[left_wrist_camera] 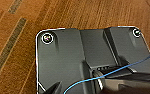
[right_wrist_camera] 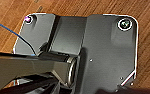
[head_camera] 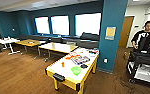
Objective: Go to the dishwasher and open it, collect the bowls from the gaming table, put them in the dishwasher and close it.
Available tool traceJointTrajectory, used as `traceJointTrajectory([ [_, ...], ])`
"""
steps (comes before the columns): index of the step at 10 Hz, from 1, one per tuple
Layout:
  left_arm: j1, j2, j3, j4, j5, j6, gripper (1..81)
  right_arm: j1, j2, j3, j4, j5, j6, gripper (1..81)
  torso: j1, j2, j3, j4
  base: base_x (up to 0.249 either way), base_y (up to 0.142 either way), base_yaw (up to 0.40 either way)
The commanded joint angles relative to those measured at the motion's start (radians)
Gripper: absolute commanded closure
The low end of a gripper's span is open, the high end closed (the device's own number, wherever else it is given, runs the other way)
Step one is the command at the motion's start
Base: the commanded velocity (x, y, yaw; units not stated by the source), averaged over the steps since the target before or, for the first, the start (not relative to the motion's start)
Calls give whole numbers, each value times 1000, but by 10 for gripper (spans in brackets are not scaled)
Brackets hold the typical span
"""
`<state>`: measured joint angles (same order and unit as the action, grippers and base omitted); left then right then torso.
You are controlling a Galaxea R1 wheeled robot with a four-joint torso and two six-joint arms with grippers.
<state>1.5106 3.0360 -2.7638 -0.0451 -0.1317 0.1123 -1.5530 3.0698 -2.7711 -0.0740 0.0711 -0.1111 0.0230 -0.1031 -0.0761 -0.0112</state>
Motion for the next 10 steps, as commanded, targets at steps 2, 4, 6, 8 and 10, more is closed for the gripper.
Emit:
traceJointTrajectory([
  [2,-51,-3,-2,-4,46,7,10,50,5,4,-1,-48,-2,10,0,0,0,0,128,79,0],
  [4,-51,-3,-2,-2,46,7,10,50,5,4,-1,-48,-2,10,0,0,0,0,128,79,0],
  [6,-51,-3,-2,-2,46,7,10,50,5,4,-1,-48,-2,10,0,0,0,0,119,79,0],
  [8,-51,-2,-2,-2,46,7,10,46,5,1,-1,-48,-2,10,0,0,0,0,96,79,0],
  [10,-51,-2,-2,-1,47,7,10,49,5,1,-1,-48,-2,10,0,0,0,0,76,79,0],
])
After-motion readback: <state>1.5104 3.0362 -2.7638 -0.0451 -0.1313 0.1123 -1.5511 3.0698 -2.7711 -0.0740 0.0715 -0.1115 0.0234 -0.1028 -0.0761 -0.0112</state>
